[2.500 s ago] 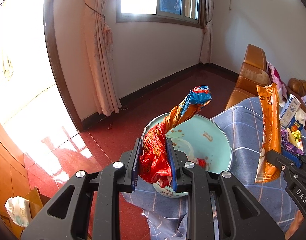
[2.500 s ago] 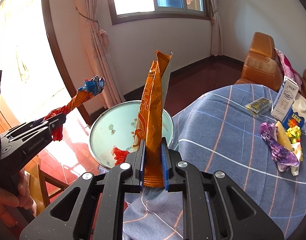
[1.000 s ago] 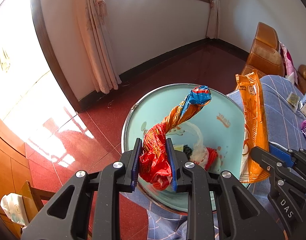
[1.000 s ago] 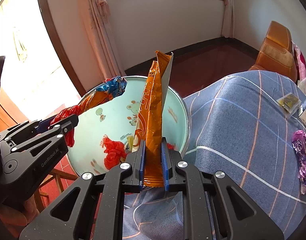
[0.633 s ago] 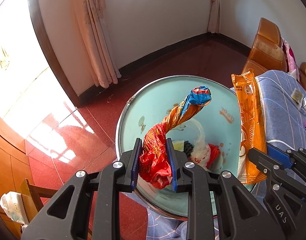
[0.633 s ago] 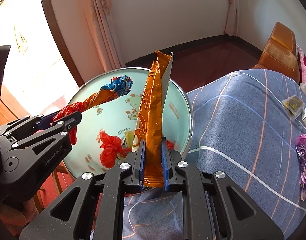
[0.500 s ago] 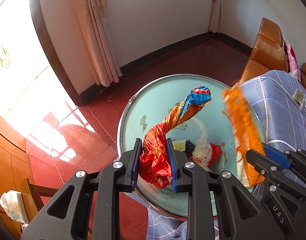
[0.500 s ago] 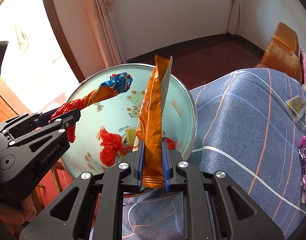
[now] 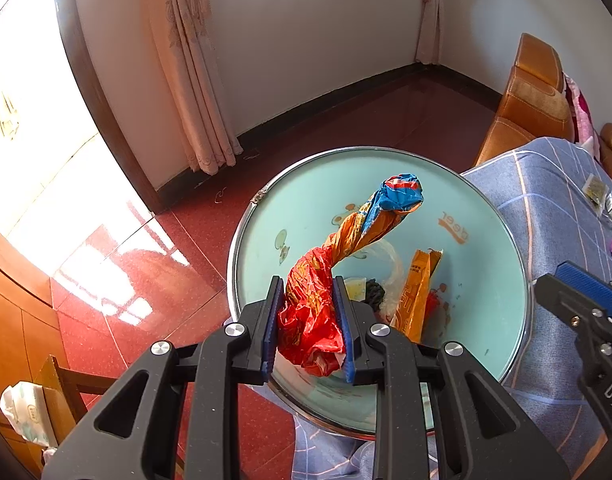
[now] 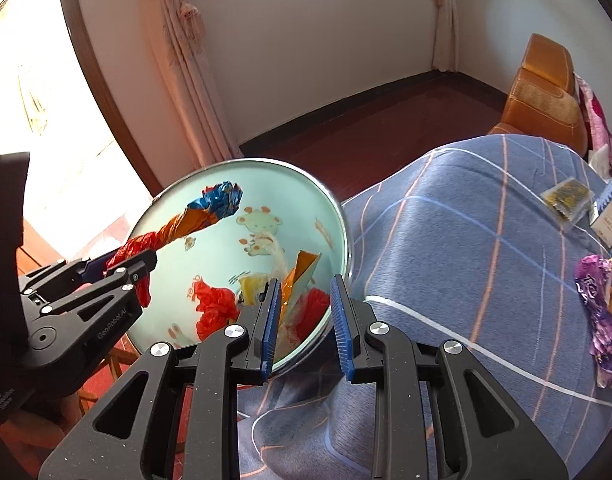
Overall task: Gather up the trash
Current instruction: 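Open the left gripper to drop the candy wrapper into the basin, then move both open grippers back over the remaining items on the table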
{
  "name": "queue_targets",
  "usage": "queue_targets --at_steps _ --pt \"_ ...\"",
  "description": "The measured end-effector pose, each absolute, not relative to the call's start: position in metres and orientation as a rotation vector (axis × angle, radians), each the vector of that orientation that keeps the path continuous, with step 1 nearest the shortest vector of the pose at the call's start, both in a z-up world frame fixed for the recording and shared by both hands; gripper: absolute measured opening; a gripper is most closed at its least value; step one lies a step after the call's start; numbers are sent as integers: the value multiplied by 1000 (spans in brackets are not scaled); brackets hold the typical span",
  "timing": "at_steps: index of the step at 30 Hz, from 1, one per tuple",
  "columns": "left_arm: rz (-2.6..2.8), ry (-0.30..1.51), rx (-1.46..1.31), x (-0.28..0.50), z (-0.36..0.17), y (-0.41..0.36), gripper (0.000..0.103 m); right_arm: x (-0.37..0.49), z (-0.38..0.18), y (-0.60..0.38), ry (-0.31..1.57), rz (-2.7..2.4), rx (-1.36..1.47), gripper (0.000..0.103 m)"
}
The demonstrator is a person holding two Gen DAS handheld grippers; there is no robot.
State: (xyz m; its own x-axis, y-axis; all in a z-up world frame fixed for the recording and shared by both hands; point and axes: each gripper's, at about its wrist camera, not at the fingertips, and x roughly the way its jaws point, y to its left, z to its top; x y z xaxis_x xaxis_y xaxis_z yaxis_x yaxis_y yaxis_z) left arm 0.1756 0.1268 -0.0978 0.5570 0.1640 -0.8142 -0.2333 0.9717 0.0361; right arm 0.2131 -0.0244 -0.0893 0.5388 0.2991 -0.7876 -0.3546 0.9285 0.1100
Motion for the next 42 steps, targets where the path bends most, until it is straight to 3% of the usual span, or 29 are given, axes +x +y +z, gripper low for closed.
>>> queue_targets --at_steps 4,6,11,16,19,30,34,42 --pt "238 959 -59 176 -101 122 32 209 -86 -30 909 368 -68 26" --pt "253 956 -38 176 -100 121 56 208 -85 -31 908 361 -58 29" --pt "286 916 -26 169 -89 122 73 200 -74 -44 877 338 -29 46" --pt "339 878 -21 157 -73 123 76 185 -55 -62 799 265 -4 75" --pt "330 870 -11 149 -67 114 76 174 -48 -81 756 208 33 81" --pt "105 820 40 123 -54 20 90 121 -51 -198 747 36 116 80" --pt "-43 838 62 124 -59 -31 92 97 -55 -258 740 -77 147 64" --pt "-169 822 116 144 -56 -118 93 91 -74 -345 784 -209 173 43"
